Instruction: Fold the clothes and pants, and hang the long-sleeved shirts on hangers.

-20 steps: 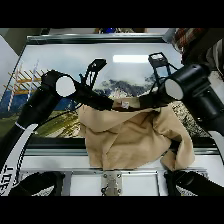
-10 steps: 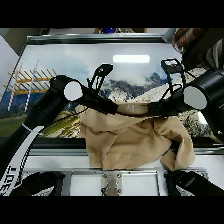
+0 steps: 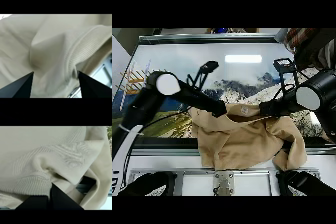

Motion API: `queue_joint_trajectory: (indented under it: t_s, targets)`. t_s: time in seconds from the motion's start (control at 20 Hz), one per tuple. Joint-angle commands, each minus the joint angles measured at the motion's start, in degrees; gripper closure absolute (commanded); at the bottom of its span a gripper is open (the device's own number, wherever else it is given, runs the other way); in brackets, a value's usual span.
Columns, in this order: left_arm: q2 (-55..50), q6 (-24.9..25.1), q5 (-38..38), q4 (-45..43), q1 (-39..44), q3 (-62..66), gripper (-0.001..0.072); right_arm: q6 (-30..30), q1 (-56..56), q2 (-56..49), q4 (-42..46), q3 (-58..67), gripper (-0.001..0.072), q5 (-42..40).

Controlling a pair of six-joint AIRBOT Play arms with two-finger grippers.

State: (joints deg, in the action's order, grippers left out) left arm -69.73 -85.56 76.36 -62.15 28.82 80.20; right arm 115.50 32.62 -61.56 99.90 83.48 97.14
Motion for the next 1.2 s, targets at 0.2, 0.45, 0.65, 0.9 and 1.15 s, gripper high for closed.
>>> queue_joint_trajectory:
  t_s: [0.2,0.45,0.65,0.9,1.15]
  targets:
    - [11.6,3.4,3.1,6.6,-14.0,0.0,0.0122,0.0,0.0,-0.1,-0.6,0.0,0.0686,0.0]
    - [10.8,5.5,2.2,-0.6,-29.5,0.0,0.0122,0.0,0.0,-0.4,-0.6,0.0,0.0686,0.0]
    - [4.0,5.2,-4.8,-15.4,-40.0,-0.1,0.0122,0.0,0.0,-0.4,-0.6,0.0,0.0686,0.0]
    - [-8.2,4.7,-17.9,-29.9,-45.6,-0.1,0.0123,0.0,0.0,-0.4,-0.6,0.0,0.0687,0.0]
    - [-20.1,4.5,-28.7,-45.5,-45.5,-0.1,0.0123,0.0,0.0,-0.8,-0.6,0.0,0.0687,0.0]
